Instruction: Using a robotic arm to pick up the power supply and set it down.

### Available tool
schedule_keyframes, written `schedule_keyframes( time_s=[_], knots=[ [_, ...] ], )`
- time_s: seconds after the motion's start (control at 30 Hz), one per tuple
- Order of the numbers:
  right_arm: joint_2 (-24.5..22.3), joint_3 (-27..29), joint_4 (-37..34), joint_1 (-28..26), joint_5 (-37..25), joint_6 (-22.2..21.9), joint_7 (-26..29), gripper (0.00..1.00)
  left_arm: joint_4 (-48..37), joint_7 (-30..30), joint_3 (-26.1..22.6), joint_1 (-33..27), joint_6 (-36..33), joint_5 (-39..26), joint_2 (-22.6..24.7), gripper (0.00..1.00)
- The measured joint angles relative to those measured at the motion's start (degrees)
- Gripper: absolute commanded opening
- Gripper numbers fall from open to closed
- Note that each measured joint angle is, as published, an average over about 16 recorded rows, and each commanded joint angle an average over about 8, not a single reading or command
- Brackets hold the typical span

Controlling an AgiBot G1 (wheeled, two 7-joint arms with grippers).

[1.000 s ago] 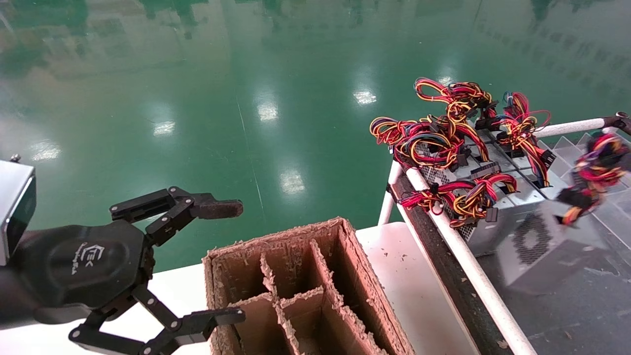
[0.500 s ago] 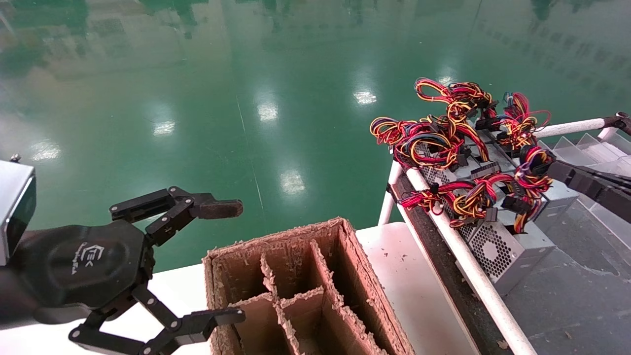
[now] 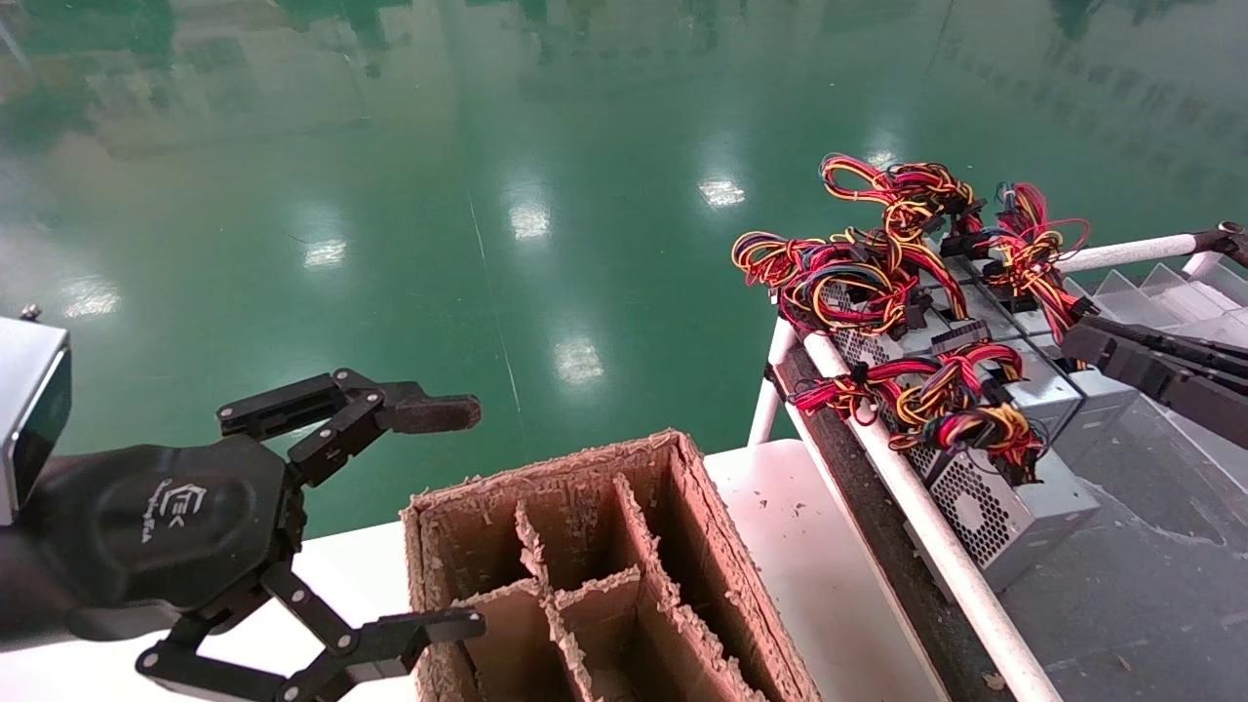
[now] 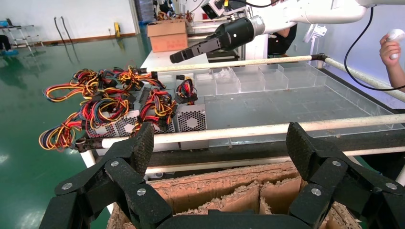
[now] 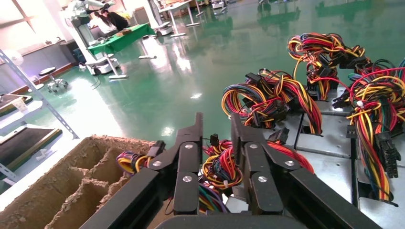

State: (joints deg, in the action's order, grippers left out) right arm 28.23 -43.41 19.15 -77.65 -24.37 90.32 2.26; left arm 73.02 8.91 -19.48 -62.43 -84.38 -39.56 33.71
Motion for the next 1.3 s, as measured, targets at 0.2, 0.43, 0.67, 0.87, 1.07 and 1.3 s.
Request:
schedule_keyframes(
  time_s=[0.2, 0.43, 0.67, 0.87, 1.07, 1.3],
  knots=[
    [0.08, 1.09, 1.92, 0.45, 0.23, -0.09, 0.03, 1.0, -0.01, -0.01, 0.0, 0.0, 0.01, 0.01, 0.0, 1.0],
    [0.6, 3.59, 6.53, 1.76, -0.83, -0.48, 0.5, 1.0, -0.03, -0.02, -0.01, 0.0, 0.01, 0.01, 0.0, 1.0],
    [1.41, 6.68, 12.75, 3.62, -2.99, -1.02, 1.54, 1.0, -0.04, -0.02, -0.02, -0.01, 0.01, 0.02, 0.0, 1.0],
    [2.1, 9.36, 18.15, 5.23, -4.87, -1.49, 2.44, 1.0, -0.05, -0.03, -0.03, -0.01, 0.01, 0.02, -0.01, 1.0],
    [2.8, 12.05, 23.55, 6.85, -6.75, -1.96, 3.34, 1.0, -0.05, -0.03, -0.03, -0.01, 0.01, 0.03, -0.01, 1.0],
    [3.62, 15.19, 29.88, 8.74, -8.95, -2.5, 4.4, 1.0, -0.05, -0.03, -0.04, -0.01, 0.01, 0.03, -0.01, 1.0]
  ],
)
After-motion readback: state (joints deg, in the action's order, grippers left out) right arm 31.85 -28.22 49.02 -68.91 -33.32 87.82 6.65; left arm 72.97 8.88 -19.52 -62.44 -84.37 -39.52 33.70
